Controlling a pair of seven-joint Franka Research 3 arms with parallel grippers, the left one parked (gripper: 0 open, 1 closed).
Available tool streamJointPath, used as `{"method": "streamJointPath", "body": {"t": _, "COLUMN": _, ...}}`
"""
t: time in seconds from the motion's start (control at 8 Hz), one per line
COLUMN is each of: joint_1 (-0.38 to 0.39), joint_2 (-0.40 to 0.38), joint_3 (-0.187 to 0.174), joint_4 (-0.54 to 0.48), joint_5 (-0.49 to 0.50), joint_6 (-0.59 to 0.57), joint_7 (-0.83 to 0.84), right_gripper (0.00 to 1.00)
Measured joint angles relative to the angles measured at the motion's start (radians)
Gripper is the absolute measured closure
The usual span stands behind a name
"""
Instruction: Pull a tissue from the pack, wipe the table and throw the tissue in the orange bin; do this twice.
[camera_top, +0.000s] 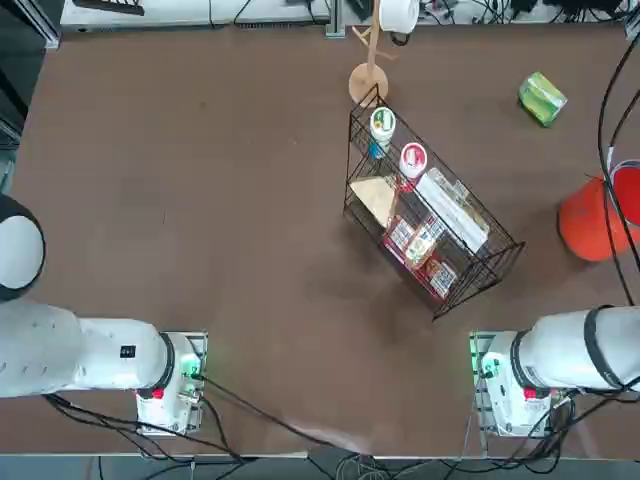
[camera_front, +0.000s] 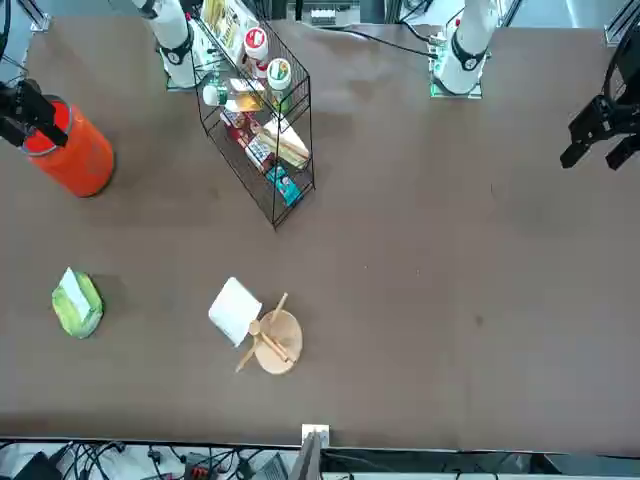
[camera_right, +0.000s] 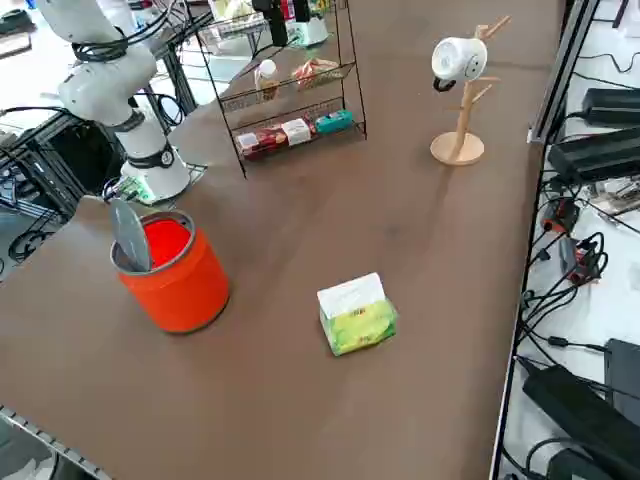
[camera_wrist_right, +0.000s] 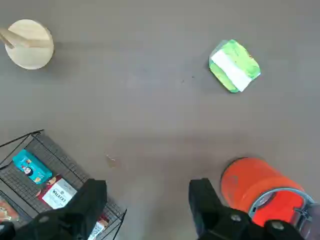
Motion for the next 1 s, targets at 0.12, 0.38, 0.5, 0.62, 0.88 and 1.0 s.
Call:
{"method": "streamJointPath", "body": {"t": 0.12, "joint_1": 0.0, "joint_2": 0.0, "joint_3": 0.0, "joint_4": 0.0, "joint_5": 0.0, "joint_6": 0.0, "joint_7": 0.0, "right_gripper": 0.0}}
{"method": "streamJointPath", "body": {"t": 0.38, "joint_1": 0.0, "joint_2": 0.002, "joint_3": 0.0, "joint_4": 0.001, "joint_5": 0.0, "joint_6": 0.001, "joint_7": 0.0, "right_gripper": 0.0}}
{"method": "streamJointPath", "body": {"t": 0.5, "joint_1": 0.0, "joint_2": 0.01, "joint_3": 0.0, "joint_4": 0.001, "joint_5": 0.0, "joint_6": 0.001, "joint_7": 0.0, "right_gripper": 0.0}}
{"method": "streamJointPath", "body": {"t": 0.62, "joint_1": 0.0, "joint_2": 0.027, "joint_3": 0.0, "joint_4": 0.001, "joint_5": -0.016, "joint_6": 0.006, "joint_7": 0.0, "right_gripper": 0.0}}
{"method": "streamJointPath", "body": {"t": 0.88, "joint_1": -0.001, "joint_2": 0.093, "joint_3": 0.0, "joint_4": -0.01, "joint_5": -0.063, "joint_6": 0.076, "joint_7": -0.014, "right_gripper": 0.0}}
{"method": "streamJointPath", "body": {"t": 1.0, "joint_1": -0.003, "joint_2": 0.14, "joint_3": 0.0, "joint_4": -0.034, "joint_5": -0.093, "joint_6": 0.158, "joint_7": -0.048, "right_gripper": 0.0}}
